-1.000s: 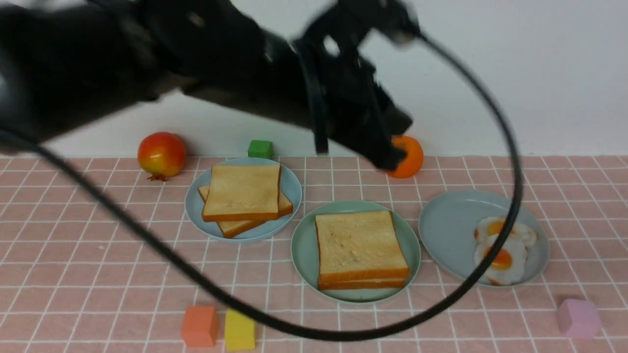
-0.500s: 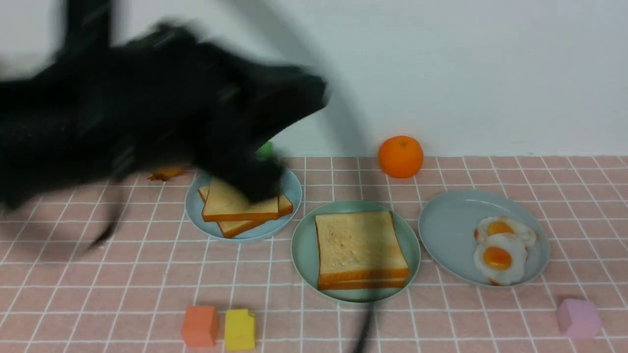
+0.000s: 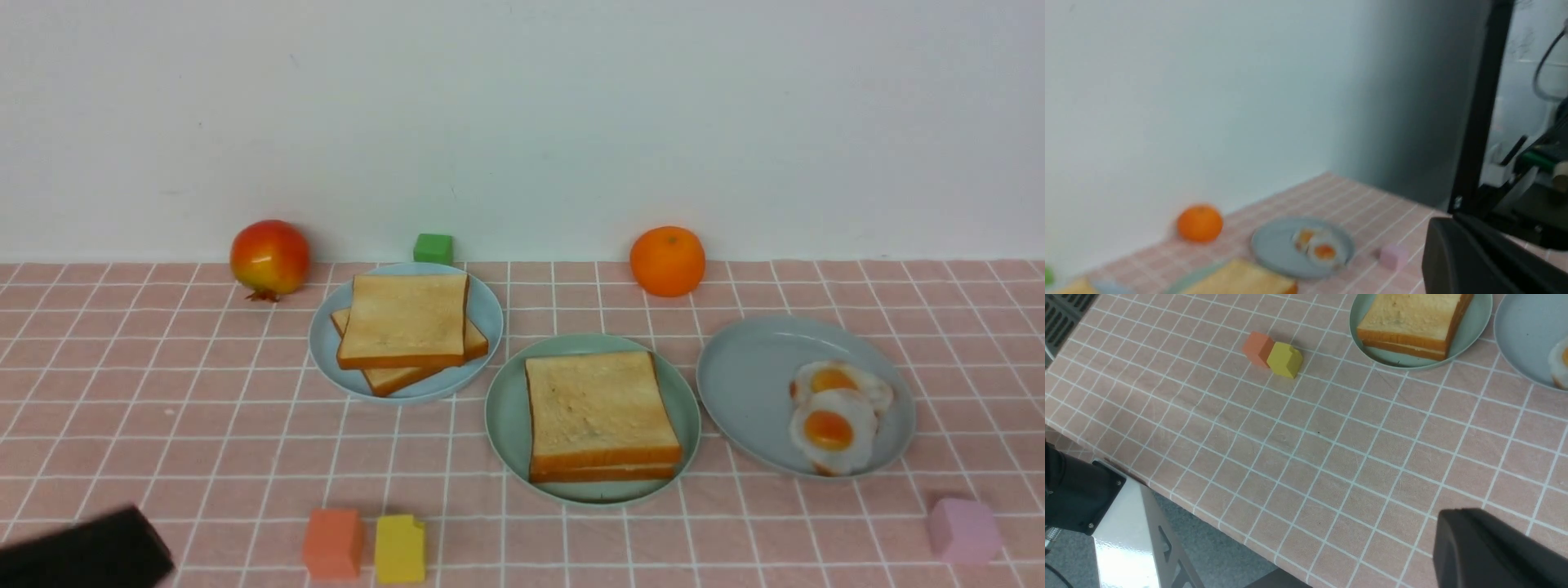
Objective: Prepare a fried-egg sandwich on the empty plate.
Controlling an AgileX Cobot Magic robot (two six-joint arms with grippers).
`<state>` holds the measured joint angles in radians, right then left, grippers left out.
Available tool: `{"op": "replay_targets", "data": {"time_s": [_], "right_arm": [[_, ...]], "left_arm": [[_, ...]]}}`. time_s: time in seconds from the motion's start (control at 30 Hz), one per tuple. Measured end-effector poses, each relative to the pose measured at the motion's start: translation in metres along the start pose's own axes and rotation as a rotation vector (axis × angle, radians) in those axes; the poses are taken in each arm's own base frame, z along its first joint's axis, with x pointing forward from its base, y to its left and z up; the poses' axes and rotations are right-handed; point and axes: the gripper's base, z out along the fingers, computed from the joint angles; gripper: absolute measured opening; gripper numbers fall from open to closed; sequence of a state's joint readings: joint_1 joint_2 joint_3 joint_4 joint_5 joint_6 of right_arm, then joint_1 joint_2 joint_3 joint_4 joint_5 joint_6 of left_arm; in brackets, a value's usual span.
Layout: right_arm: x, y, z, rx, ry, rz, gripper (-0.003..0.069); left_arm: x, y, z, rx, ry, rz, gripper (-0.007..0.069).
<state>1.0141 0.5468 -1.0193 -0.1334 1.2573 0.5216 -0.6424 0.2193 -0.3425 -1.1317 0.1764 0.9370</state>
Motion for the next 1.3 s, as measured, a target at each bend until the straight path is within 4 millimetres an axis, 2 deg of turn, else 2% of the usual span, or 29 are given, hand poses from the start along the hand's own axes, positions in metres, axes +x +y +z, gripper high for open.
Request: {"op": "replay_targets", "data": {"time_s": [0.2, 0.5, 0.57, 0.73, 0.8, 0.93, 0.97, 1.0, 1.03, 1.1, 1.13, 1.2, 1.27, 1.3], "right_arm": [[0.0, 0.0, 0.0, 0.0, 0.0, 0.0, 0.0011], [0.0, -0.001, 0.0, 0.014, -0.006, 0.013, 0.0016], [0.001, -0.003, 0.002, 0.047, -0.009, 0.042, 0.0017], [0.006, -0.023, 0.008, 0.289, -0.063, 0.235, 0.0018], [0.016, -0.034, 0.009, 0.418, -0.13, 0.28, 0.0017], [0.029, -0.043, 0.02, 0.488, -0.291, 0.143, 0.0006], [0.04, -0.049, 0.032, 0.522, -0.373, 0.068, -0.0001], [0.043, -0.05, 0.036, 0.523, -0.362, 0.083, -0.0002], [0.058, -0.057, 0.05, 0.566, -0.453, 0.016, -0.0005], [0.08, -0.069, 0.072, 0.601, -0.514, -0.015, -0.0005], [0.082, -0.07, 0.074, 0.6, -0.519, -0.019, -0.0005], [0.109, -0.082, 0.099, 0.613, -0.556, -0.015, -0.0005], [0.129, -0.089, 0.115, 0.614, -0.57, -0.01, -0.0005], [0.13, -0.089, 0.116, 0.614, -0.571, -0.011, -0.0005]], "left_arm": [[0.024, 0.001, 0.002, 0.021, 0.084, -0.033, 0.0012], [0.033, -0.002, 0.001, 0.067, 0.137, -0.039, 0.0012], [0.033, -0.002, 0.001, 0.071, 0.14, -0.039, 0.0012], [0.034, -0.003, 0.001, 0.074, 0.142, -0.04, 0.0012], [0.034, -0.003, 0.001, 0.075, 0.143, -0.04, 0.0012], [0.034, -0.003, 0.001, 0.077, 0.144, -0.04, 0.0012], [0.034, -0.003, 0.001, 0.077, 0.144, -0.04, 0.0012], [0.034, -0.003, 0.001, 0.077, 0.144, -0.04, 0.0012], [0.034, -0.003, 0.001, 0.077, 0.144, -0.04, 0.0012], [0.034, -0.003, 0.001, 0.077, 0.144, -0.04, 0.0012], [0.034, -0.003, 0.001, 0.077, 0.144, -0.04, 0.0012], [0.034, -0.003, 0.001, 0.077, 0.144, -0.04, 0.0012], [0.034, -0.003, 0.001, 0.077, 0.144, -0.04, 0.0012], [0.034, -0.003, 0.001, 0.077, 0.144, -0.04, 0.0012]]}}
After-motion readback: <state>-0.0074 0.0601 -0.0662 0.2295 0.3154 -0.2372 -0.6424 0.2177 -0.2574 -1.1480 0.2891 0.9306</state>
